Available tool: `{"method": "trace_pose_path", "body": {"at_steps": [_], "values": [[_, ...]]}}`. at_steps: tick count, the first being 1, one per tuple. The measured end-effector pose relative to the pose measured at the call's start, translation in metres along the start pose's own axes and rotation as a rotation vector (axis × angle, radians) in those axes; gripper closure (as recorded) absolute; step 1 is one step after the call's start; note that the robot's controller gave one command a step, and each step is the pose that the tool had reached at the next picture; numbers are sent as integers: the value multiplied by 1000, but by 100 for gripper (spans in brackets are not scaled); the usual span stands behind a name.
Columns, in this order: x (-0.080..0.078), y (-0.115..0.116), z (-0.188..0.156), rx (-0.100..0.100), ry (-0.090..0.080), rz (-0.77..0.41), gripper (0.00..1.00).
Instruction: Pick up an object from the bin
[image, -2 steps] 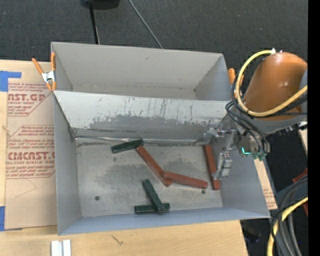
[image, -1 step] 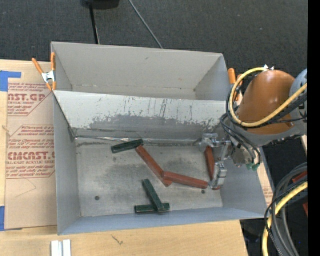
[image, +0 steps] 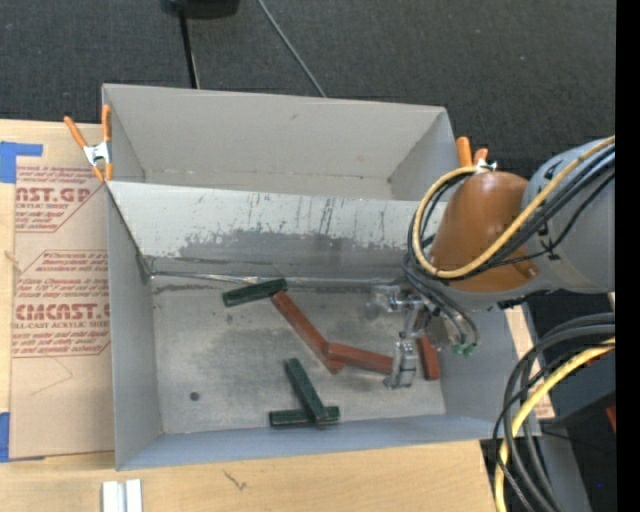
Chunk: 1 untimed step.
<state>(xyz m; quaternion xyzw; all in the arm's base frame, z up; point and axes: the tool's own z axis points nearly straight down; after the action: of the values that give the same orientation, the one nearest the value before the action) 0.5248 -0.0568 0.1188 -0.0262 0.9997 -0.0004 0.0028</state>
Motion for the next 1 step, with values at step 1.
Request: {"method": "trace_pose_path", "body": {"at_steps": [1], "values": [[40, 15, 48, -1, 7, -30, 100]]}}
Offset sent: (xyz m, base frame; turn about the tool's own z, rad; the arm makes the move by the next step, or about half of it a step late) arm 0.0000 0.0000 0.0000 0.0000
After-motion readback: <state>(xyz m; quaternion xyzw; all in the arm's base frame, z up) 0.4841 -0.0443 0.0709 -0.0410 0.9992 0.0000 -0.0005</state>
